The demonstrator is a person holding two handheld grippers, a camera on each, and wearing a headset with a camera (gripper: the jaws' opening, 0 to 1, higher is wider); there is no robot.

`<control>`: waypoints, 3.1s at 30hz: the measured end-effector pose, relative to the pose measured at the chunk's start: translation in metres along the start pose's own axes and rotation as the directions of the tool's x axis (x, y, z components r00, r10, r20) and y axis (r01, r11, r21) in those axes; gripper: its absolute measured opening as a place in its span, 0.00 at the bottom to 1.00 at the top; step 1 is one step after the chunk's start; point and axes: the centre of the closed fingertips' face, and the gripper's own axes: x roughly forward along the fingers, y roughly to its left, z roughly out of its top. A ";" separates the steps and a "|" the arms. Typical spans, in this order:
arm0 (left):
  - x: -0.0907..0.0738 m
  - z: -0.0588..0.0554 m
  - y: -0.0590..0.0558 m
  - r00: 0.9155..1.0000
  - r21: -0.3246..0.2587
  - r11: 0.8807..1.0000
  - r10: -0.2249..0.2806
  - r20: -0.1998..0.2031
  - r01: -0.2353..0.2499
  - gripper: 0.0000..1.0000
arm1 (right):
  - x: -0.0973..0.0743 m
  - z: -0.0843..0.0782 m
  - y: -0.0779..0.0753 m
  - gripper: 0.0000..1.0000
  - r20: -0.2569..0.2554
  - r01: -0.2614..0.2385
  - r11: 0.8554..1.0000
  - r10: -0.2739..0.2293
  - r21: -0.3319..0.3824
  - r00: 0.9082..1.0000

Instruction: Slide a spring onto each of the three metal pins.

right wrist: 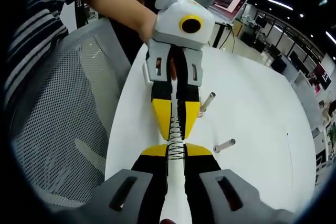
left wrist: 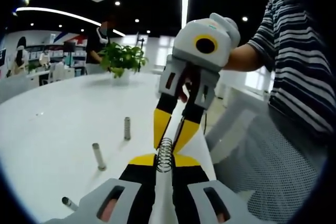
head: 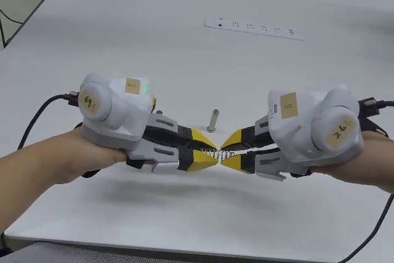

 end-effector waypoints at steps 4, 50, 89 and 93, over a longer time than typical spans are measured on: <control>0.000 0.000 -0.003 1.000 0.004 1.000 -0.028 -0.008 0.028 0.03 | 0.000 0.000 0.003 0.08 0.001 -0.007 1.000 0.007 0.009 1.000; 0.000 -0.005 -0.004 0.998 0.062 0.998 -0.026 -0.060 0.030 0.03 | -0.015 0.047 0.000 0.07 0.238 -0.028 0.998 0.013 0.060 0.971; 0.000 -0.001 -0.006 0.997 0.055 0.998 -0.015 -0.071 0.019 0.09 | -0.013 0.063 -0.001 0.06 0.277 0.022 0.999 -0.034 0.045 0.960; -0.002 -0.001 -0.005 0.997 0.051 0.999 -0.007 -0.071 0.011 0.12 | -0.013 0.063 -0.002 0.06 0.270 0.021 0.999 -0.030 0.037 0.962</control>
